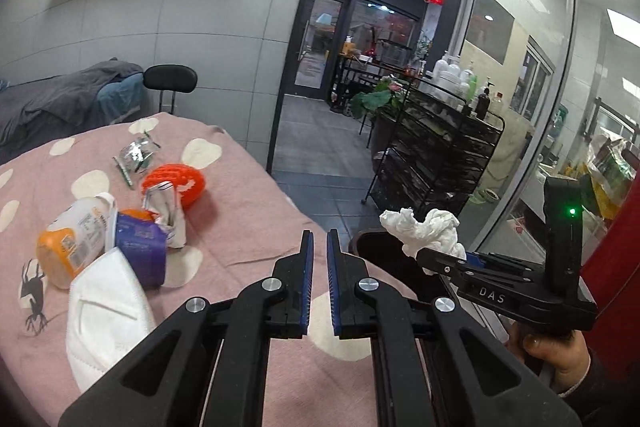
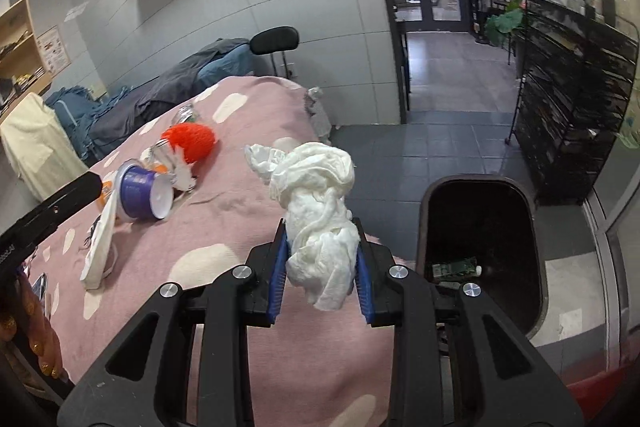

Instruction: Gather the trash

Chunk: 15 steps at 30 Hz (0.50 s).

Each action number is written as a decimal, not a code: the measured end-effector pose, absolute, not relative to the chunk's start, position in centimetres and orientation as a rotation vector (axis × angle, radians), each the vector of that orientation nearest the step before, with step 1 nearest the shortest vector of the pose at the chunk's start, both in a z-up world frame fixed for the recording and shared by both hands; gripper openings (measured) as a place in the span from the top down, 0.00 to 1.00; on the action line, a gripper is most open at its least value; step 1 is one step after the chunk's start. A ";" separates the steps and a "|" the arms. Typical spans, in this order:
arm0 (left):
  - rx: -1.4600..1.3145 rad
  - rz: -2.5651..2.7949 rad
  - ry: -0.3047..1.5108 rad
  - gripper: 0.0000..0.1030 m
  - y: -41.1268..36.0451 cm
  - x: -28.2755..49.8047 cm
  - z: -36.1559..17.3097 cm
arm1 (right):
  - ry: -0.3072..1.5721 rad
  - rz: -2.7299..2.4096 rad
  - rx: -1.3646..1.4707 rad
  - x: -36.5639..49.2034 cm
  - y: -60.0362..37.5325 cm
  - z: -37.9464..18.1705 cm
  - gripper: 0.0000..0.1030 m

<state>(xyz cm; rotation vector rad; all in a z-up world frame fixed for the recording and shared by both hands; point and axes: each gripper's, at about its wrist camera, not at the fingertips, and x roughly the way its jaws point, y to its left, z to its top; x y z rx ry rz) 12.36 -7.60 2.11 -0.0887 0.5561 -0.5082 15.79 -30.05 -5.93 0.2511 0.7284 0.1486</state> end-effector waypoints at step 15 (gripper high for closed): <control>-0.027 -0.150 0.582 0.14 -3.6 10.9 0.4 | 0.781 0.028 0.344 16.1 -36.1 -9.5 0.71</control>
